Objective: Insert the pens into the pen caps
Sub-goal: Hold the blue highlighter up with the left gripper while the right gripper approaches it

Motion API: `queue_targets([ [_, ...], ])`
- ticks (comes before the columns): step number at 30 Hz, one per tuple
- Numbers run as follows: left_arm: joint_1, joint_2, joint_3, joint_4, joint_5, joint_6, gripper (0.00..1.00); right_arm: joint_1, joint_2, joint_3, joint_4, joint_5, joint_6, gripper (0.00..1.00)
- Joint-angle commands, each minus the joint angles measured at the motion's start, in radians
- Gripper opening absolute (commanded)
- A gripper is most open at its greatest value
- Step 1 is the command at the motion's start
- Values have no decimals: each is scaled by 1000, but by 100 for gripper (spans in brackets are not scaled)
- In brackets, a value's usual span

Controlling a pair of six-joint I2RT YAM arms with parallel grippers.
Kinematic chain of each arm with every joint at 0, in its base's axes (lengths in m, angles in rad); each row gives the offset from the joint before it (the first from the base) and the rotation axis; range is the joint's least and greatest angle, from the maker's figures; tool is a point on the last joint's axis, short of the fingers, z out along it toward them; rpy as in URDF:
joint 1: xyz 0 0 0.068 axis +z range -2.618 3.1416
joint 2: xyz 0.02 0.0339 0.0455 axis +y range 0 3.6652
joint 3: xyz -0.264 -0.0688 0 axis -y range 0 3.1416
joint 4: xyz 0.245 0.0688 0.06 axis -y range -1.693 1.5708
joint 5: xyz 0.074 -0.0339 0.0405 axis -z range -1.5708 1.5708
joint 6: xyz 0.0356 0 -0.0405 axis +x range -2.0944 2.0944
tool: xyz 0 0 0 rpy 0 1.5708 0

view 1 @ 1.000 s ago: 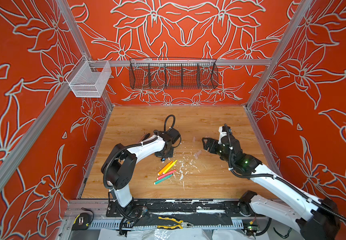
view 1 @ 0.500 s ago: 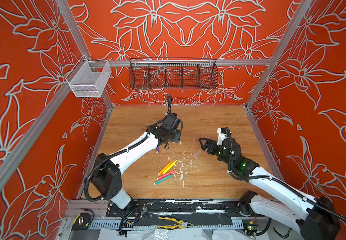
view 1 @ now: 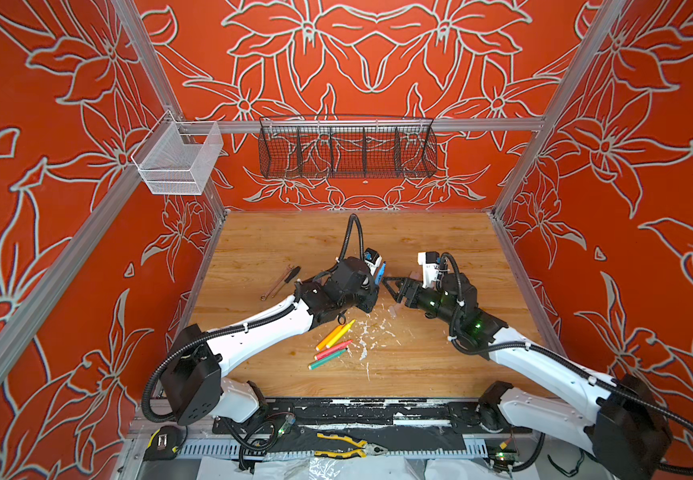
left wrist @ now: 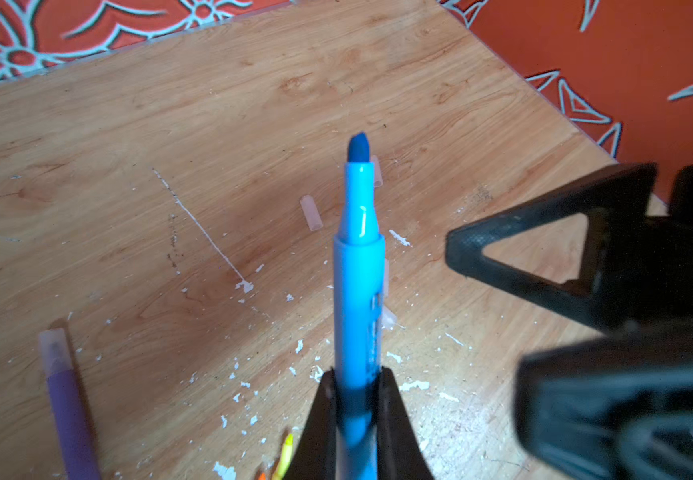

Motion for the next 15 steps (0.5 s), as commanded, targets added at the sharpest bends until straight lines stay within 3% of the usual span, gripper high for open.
queue_targets([
  [1,-32,-36,-8,65,33,41,0,0,21,-1,22,-16,10,71],
  [6,-70,-28,-9,76,27,63,0,0,38,8,17,-13,9,65],
  [11,-77,-5,1,72,4,70,0,0,38,6,10,3,6,41],
  [15,-77,8,6,69,-8,74,0,0,40,7,5,2,6,34],
])
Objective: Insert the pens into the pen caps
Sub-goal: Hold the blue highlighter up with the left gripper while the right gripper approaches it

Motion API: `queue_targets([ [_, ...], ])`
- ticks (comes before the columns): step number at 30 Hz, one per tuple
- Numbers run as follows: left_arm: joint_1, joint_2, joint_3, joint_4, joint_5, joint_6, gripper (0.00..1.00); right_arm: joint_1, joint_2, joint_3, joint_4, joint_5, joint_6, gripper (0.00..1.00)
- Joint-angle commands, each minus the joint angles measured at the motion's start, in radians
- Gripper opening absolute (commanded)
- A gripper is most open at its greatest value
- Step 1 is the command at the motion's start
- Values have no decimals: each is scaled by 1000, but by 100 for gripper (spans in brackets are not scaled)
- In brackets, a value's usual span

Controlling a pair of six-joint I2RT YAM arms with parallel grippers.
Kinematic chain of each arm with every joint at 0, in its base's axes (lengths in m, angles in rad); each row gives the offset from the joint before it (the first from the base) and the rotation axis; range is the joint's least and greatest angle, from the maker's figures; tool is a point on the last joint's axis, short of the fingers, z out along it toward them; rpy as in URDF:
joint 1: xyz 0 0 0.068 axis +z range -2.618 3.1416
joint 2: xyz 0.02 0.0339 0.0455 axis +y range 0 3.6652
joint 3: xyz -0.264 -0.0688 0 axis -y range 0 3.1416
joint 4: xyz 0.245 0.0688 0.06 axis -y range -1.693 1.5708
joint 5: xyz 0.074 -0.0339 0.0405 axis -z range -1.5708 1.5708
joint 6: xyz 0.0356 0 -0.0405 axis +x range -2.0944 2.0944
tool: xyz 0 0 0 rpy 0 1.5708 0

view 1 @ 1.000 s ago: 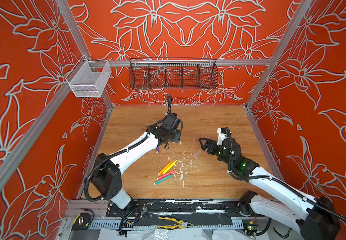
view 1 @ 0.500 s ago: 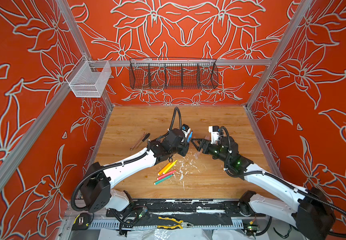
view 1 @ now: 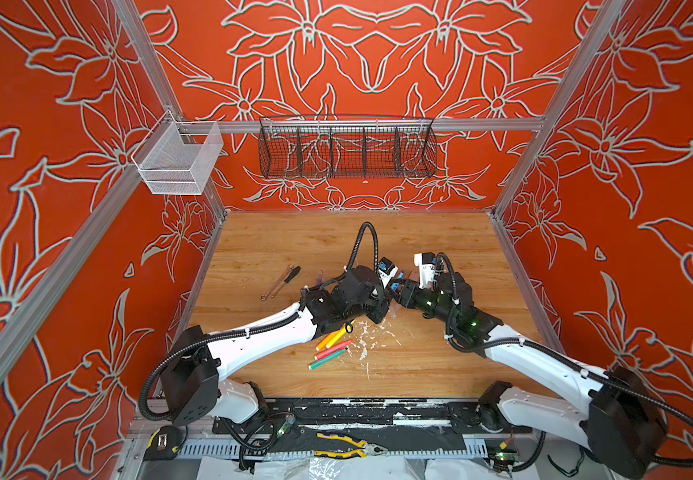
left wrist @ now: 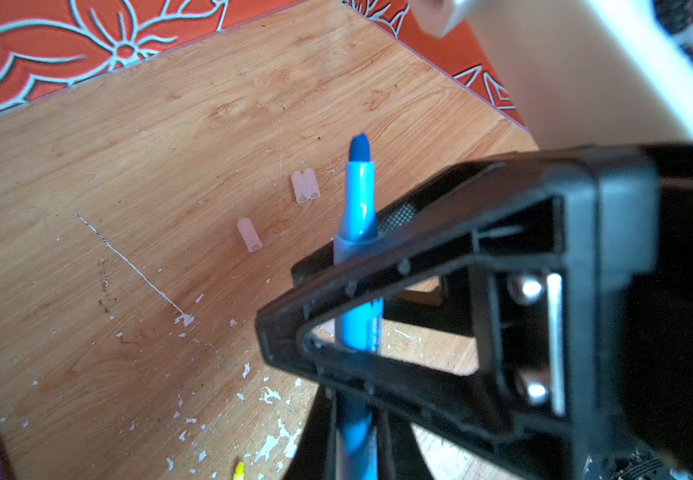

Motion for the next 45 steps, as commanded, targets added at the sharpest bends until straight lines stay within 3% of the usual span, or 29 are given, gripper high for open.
queue_targets([
  [1,-3,15,13,17,-21,24,0,-1,2,8,-1,2,4,34],
  [5,-3,29,14,19,-21,29,0,-1,-6,15,-20,7,-4,46],
  [10,-4,40,17,20,-21,34,0,-1,-36,5,-30,36,-11,46],
  [23,-2,55,22,18,-20,36,0,-1,6,7,-7,2,12,17],
  [28,-3,50,7,37,-21,38,28,0,10,1,11,-15,34,9],
  [31,-3,61,9,39,-22,34,38,-1,4,-8,23,-25,46,6],
  [34,-2,72,7,47,-25,34,41,-1,1,-13,32,-28,53,4],
  [38,-2,94,17,40,-35,37,40,-1,-7,-20,41,-31,59,4],
  [41,-2,101,15,45,-40,37,34,-1,-13,-26,44,-30,68,3],
  [45,-2,98,13,48,-35,34,7,-1,-13,-39,54,-24,81,3],
])
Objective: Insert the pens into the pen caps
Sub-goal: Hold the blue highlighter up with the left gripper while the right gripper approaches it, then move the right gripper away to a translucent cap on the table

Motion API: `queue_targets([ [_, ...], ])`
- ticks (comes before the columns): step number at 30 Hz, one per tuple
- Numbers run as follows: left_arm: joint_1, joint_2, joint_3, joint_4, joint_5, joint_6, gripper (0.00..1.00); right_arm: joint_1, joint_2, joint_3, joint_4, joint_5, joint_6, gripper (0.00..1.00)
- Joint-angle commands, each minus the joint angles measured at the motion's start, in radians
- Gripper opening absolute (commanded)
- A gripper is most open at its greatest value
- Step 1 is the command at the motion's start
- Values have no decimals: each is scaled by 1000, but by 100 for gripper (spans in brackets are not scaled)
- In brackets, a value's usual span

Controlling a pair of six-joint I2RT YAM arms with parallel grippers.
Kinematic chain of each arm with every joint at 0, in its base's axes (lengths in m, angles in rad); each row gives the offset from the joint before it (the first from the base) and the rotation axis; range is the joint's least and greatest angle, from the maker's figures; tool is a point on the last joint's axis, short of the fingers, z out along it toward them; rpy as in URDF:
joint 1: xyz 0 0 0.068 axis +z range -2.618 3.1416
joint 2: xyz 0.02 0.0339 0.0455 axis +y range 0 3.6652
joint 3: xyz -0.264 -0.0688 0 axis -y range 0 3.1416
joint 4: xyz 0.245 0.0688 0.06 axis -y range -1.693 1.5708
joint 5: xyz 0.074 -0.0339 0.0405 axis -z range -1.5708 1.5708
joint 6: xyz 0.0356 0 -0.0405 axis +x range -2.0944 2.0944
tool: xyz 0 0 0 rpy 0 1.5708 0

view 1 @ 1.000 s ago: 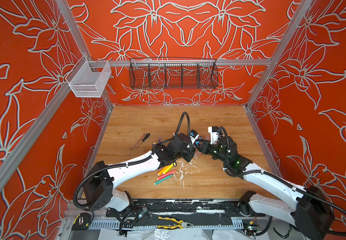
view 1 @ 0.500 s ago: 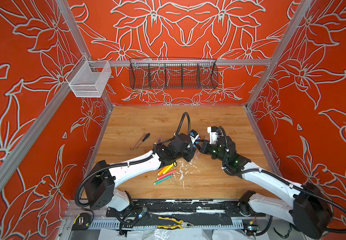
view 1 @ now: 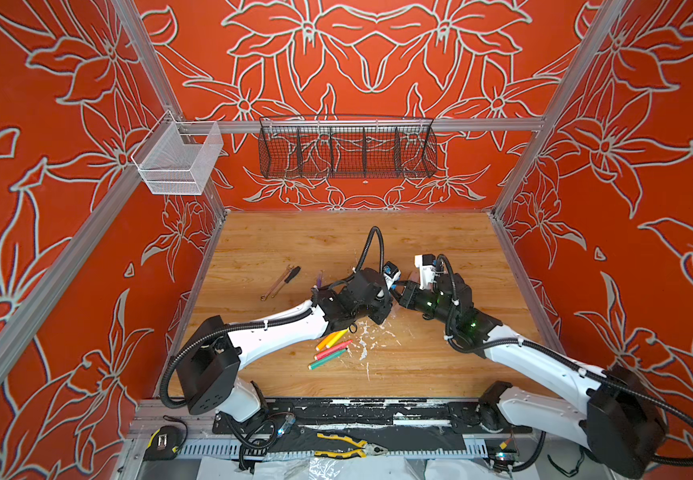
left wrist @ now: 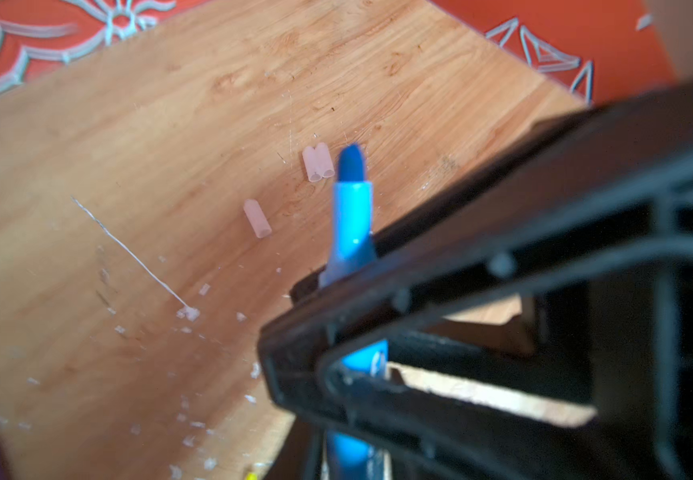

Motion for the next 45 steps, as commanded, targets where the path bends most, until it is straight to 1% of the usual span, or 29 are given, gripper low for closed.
queue_targets([
  [1,-4,3,12,23,-3,10,0,1,-16,-19,30,1,31,3],
  [3,-3,-7,6,26,-7,6,0,0,-14,-20,19,13,33,6],
  [4,-3,-13,0,30,-10,5,0,1,-13,-20,8,25,32,11],
  [6,-3,-28,-12,42,-12,5,0,0,-19,-22,-10,46,30,26],
  [7,-3,-33,-17,45,-16,4,0,0,-21,-24,-17,58,27,37],
  [9,1,-45,-24,50,-24,0,0,0,-32,-23,-47,86,19,55],
  [10,9,-52,-30,54,-23,-10,0,0,-39,-18,-75,106,15,62],
  [12,39,-66,-43,60,-6,-41,0,0,-54,1,-148,151,1,72],
  [15,123,-96,-75,69,40,-119,0,-1,-69,44,-275,235,-29,78],
  [17,203,-124,-108,81,70,-184,0,0,-65,79,-351,291,-56,81],
  [19,282,-160,-150,89,75,-252,0,-1,-40,127,-430,348,-85,81],
  [22,353,-213,-202,92,42,-303,0,0,27,200,-516,403,-134,81],
  [24,361,-244,-218,81,-18,-309,0,-2,96,266,-580,426,-163,82],
  [27,361,-280,-234,74,-64,-309,0,-2,230,397,-706,447,-205,82],
  [35,361,-299,-246,82,-61,-311,0,-4,608,736,-980,454,-281,80],
  [40,361,-292,-245,87,-53,-312,0,-14,775,875,-1042,428,-304,77],
  [43,361,-289,-244,87,-51,-313,0,-15,848,933,-1066,467,-316,76],
  [45,361,-286,-242,87,-48,-313,0,-23,888,965,-1080,471,-320,76],
])
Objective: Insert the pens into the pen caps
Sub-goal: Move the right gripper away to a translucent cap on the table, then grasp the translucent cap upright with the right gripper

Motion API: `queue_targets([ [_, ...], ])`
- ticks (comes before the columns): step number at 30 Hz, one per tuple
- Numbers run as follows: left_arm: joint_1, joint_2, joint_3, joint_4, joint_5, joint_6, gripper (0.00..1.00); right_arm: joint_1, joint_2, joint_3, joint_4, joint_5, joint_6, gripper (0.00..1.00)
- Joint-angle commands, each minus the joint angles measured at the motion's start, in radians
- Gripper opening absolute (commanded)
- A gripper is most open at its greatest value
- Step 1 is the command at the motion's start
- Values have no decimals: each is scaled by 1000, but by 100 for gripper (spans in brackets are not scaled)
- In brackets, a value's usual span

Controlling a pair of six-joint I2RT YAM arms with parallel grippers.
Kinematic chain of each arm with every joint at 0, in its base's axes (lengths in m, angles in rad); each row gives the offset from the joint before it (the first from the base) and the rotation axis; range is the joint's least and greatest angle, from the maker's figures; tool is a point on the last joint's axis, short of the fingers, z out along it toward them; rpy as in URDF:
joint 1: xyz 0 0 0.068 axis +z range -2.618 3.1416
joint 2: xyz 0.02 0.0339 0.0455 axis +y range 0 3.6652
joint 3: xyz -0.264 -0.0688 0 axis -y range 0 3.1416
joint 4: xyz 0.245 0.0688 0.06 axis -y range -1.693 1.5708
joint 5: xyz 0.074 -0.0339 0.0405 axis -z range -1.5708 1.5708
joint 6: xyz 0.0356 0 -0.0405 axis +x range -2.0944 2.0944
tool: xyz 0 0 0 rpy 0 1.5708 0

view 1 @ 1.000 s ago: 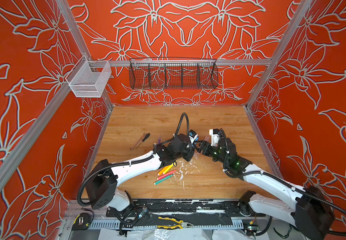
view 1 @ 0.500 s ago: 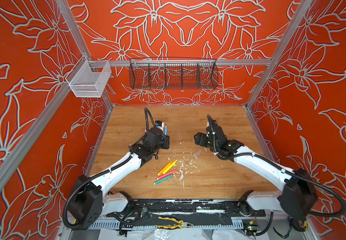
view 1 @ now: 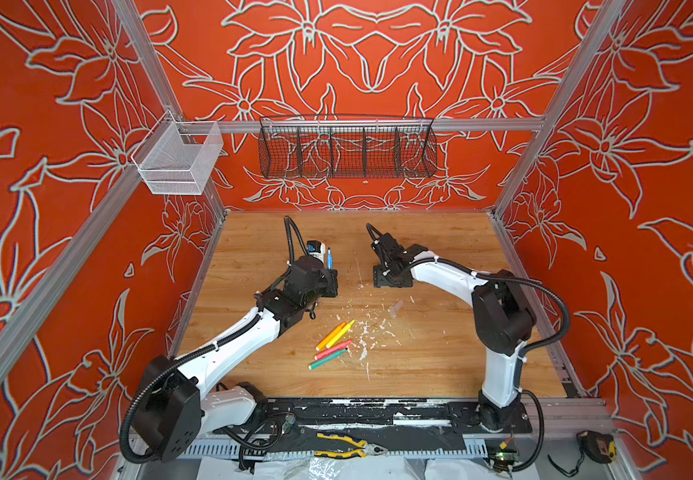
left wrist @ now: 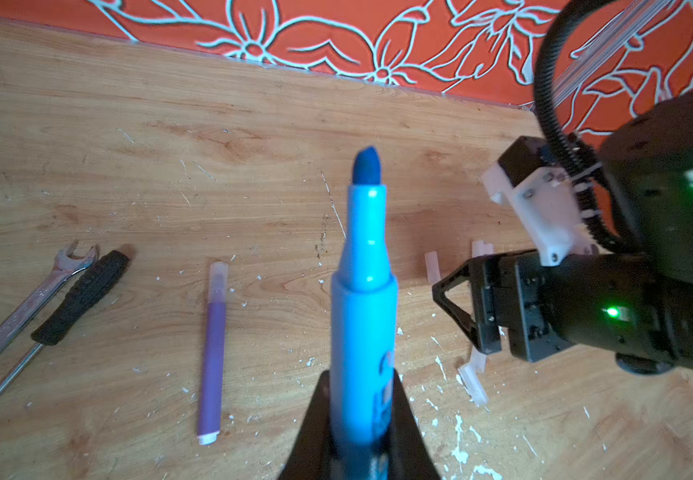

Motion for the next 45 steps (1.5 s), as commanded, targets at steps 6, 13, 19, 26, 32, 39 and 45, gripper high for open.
queue_targets([
  [6,-4,17,3,19,3,-16,0,-33,106,119,-71,3,-17,74],
  [13,-4,20,4,23,14,-15,0,-66,199,178,-87,-44,-16,65],
  [19,-4,36,16,13,22,-12,0,-79,244,207,-99,-79,-22,56],
  [26,-4,25,14,10,11,-4,0,-80,265,213,-110,-91,-21,34],
  [32,-4,15,10,12,8,-2,0,-78,269,208,-114,-101,-17,27],
  [39,-4,29,14,13,24,-1,0,-79,294,232,-133,-65,-25,28],
  [45,-4,28,14,15,30,-2,0,-80,317,254,-151,-37,-31,28],
])
